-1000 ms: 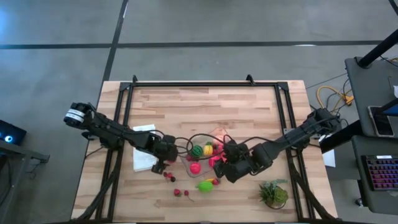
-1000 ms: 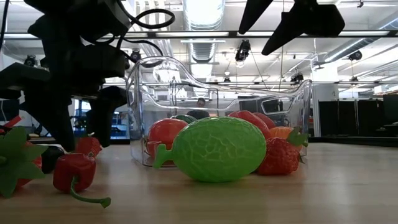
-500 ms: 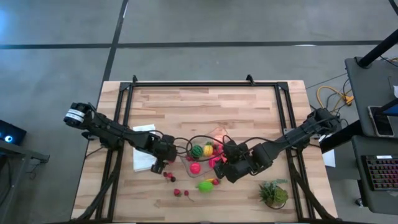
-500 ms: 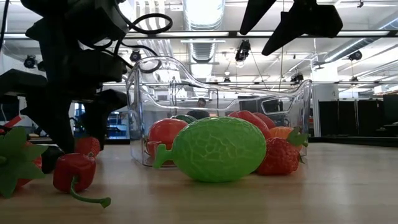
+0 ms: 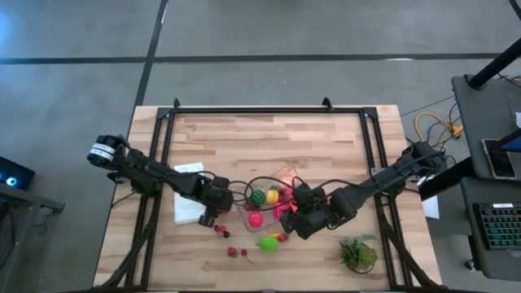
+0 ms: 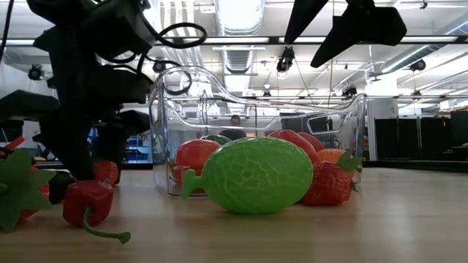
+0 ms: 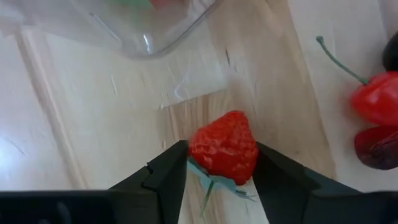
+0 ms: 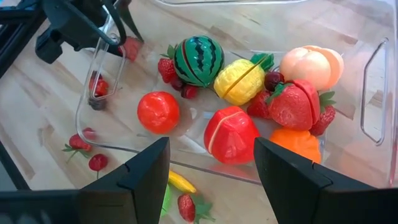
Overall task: Pick and placing Produce into tupperware
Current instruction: Put the top left strawberry into the transparent bin
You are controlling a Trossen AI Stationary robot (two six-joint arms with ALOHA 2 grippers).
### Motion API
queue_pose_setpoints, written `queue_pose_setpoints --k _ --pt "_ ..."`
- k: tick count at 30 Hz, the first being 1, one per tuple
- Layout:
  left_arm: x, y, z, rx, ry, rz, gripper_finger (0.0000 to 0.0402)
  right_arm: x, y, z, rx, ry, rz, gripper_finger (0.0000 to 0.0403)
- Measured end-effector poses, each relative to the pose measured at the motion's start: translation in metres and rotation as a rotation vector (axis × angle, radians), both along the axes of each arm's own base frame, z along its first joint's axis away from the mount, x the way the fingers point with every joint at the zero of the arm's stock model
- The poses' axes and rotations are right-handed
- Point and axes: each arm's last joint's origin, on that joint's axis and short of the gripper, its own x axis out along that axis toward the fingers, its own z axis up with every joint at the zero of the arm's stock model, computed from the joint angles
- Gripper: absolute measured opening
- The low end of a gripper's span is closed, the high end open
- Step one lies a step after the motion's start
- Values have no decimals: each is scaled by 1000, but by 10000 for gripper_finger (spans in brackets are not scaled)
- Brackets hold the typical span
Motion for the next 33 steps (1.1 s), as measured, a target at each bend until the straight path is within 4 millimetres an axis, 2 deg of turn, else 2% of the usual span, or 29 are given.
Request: queue_pose_setpoints --k 4,9,14,21,24,28,30,33 --pt "3 -1 1 0 8 -2 139 0 0 0 6 -3 -12 224" --pt "9 -2 15 0 -73 7 127 0 0 0 11 -6 -31 224" --pt "7 -1 33 -16 -102 31 126 -2 -2 4 -15 -37 -58 224" --pt "-4 3 87 -12 -202 108 126 -16 -15 36 -132 -178 -145 224" --pt "-8 7 118 15 -350 149 125 -27 -23 49 -179 -208 -175 224" --pt "-1 10 154 -7 -661 233 125 -38 -33 60 -198 -206 -188 224" --pt "6 11 165 -59 -777 244 125 -42 -37 62 -205 -196 -192 224" --pt "21 12 162 -107 -770 223 125 -45 -40 63 -207 -186 -195 224"
